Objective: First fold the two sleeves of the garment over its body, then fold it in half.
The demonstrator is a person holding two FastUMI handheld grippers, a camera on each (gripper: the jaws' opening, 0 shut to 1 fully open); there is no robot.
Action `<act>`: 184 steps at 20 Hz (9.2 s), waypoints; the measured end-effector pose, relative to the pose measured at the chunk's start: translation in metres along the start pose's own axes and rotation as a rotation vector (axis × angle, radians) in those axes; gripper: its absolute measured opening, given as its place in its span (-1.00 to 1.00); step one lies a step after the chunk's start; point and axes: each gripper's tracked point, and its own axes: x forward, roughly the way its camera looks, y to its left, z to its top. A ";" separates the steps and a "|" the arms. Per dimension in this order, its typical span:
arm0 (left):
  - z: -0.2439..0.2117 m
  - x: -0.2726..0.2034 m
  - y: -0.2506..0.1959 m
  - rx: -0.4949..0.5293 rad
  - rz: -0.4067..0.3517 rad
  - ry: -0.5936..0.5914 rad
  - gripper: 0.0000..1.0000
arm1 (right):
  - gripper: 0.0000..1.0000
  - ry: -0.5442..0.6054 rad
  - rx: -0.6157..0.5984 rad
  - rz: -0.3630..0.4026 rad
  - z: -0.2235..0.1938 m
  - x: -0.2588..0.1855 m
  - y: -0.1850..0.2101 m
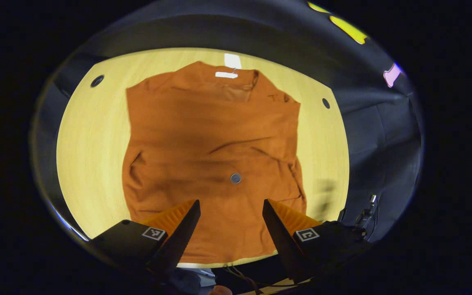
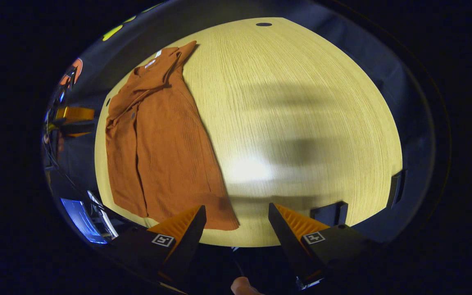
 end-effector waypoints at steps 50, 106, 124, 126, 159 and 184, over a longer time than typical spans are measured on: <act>-0.181 0.015 0.165 -0.123 -0.420 0.171 -0.77 | 0.19 0.247 0.043 0.484 -0.021 0.049 0.065; 0.251 -0.004 0.125 -0.229 -0.302 -0.311 -0.94 | -0.81 -0.284 0.178 0.607 0.458 0.027 0.225; 0.288 0.015 0.105 -0.457 -0.555 -0.373 -0.24 | -0.88 -0.251 0.592 0.751 0.482 0.045 0.221; 0.298 0.006 0.097 -0.490 -0.620 -0.414 -0.24 | -0.72 -0.239 0.636 0.779 0.485 0.041 0.226; 0.197 -0.141 0.137 0.186 0.294 -1.001 0.97 | 0.94 -0.977 -0.179 -0.002 0.371 -0.119 0.263; 0.037 -0.198 0.064 0.286 0.183 -1.153 0.96 | 0.89 -1.262 -0.310 -0.197 0.143 -0.206 0.291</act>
